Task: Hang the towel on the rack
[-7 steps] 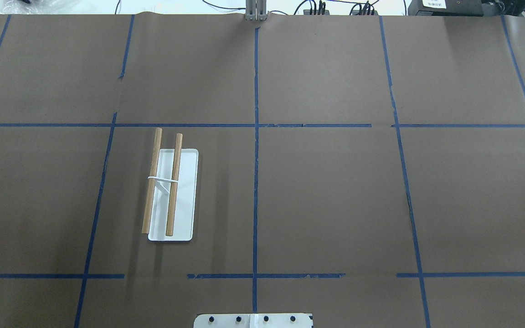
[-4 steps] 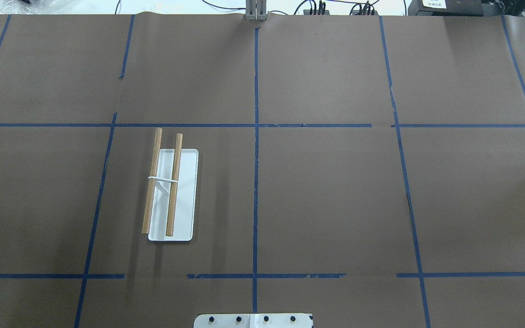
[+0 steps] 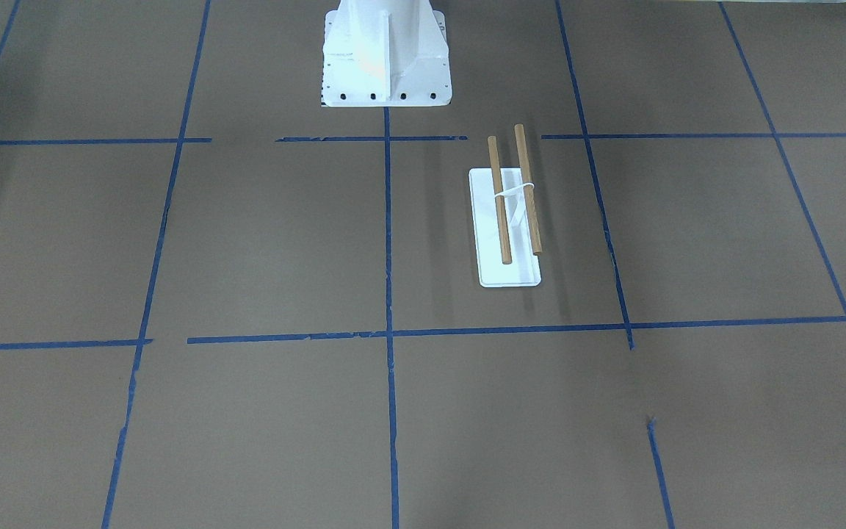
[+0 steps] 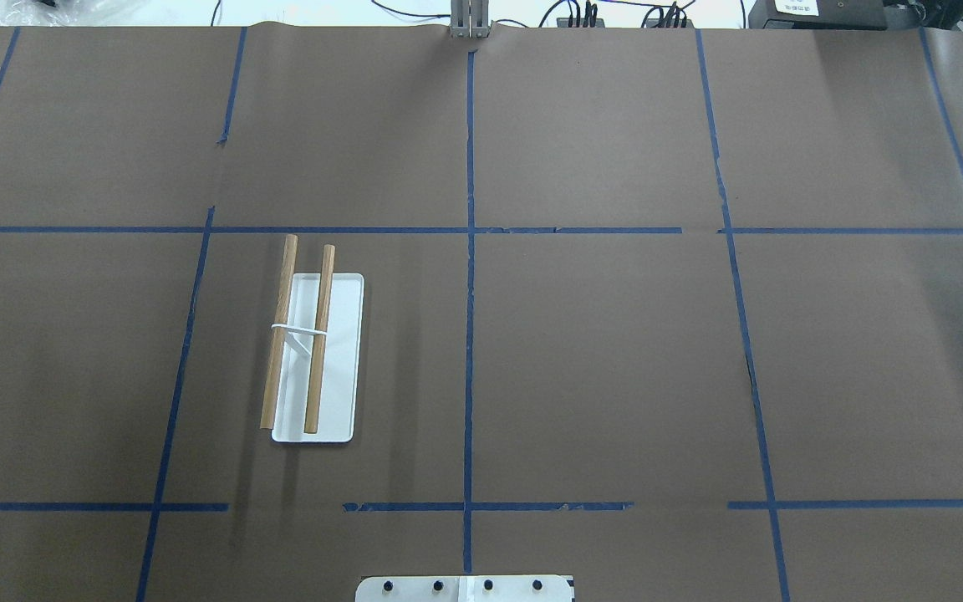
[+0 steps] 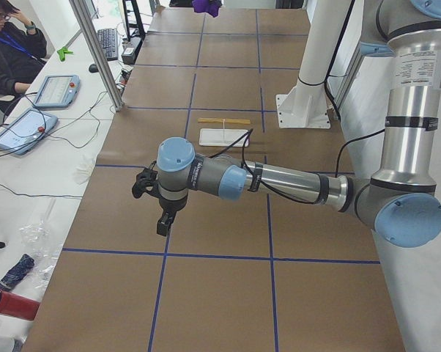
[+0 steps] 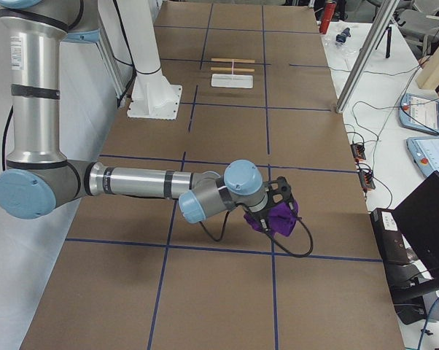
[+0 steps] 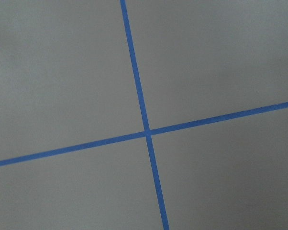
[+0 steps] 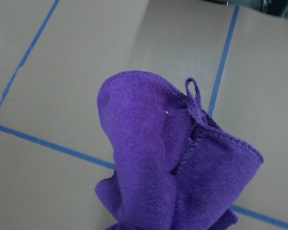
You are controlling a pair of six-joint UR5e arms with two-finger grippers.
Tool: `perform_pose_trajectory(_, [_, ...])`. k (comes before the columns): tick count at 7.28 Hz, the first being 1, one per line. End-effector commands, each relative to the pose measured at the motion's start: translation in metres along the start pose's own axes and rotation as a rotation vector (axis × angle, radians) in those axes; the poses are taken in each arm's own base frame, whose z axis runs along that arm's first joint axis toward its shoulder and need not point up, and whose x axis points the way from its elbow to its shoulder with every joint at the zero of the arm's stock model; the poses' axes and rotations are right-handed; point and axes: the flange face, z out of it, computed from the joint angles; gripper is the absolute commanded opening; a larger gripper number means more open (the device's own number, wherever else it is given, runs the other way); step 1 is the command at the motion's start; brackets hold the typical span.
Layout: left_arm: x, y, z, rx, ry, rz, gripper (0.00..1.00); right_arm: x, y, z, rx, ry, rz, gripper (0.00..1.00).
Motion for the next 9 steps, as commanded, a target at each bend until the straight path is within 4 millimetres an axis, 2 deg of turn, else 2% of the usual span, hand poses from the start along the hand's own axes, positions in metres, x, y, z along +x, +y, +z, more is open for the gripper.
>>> perform_pose_trajectory(1, [0.017, -0.025, -0.017, 0.179, -0.007, 0.091, 1.0, -0.063, -0.101, 0.001, 0.079, 0.062, -0.074, 0.0])
perform_pose_trajectory(2, [0.028, -0.039, -0.025, 0.239, -0.003, 0.065, 1.0, -0.104, -0.134, 0.015, 0.106, 0.06, -0.032, 0.0])
perform_pose_trajectory(3, [0.051, -0.048, -0.02, 0.306, 0.042, 0.024, 1.0, -0.16, -0.165, 0.033, 0.135, 0.047, 0.034, 0.0])
perform_pose_trajectory(4, [0.099, -0.07, -0.007, 0.351, 0.144, -0.061, 1.0, -0.208, -0.19, 0.039, 0.16, 0.003, 0.163, 0.0])
perform_pose_trajectory(5, [0.148, -0.094, -0.005, 0.381, 0.258, -0.165, 1.0, -0.261, -0.201, 0.036, 0.199, -0.03, 0.177, 0.0])
perform_pose_trajectory(6, [0.188, -0.117, -0.015, 0.399, 0.361, -0.276, 1.0, -0.323, -0.199, 0.04, 0.229, -0.073, 0.222, 0.0])
perform_pose_trajectory(7, [0.226, -0.125, -0.017, 0.385, 0.46, -0.36, 1.0, -0.387, -0.188, 0.047, 0.273, -0.105, 0.29, 0.0])
perform_pose_trajectory(8, [0.253, -0.13, -0.023, 0.4, 0.568, -0.405, 1.0, -0.448, -0.174, 0.047, 0.33, -0.131, 0.262, 0.0])
perform_pose_trajectory(9, [0.28, -0.14, -0.031, 0.417, 0.653, -0.469, 1.0, -0.498, -0.159, 0.045, 0.371, -0.161, 0.232, 0.0])
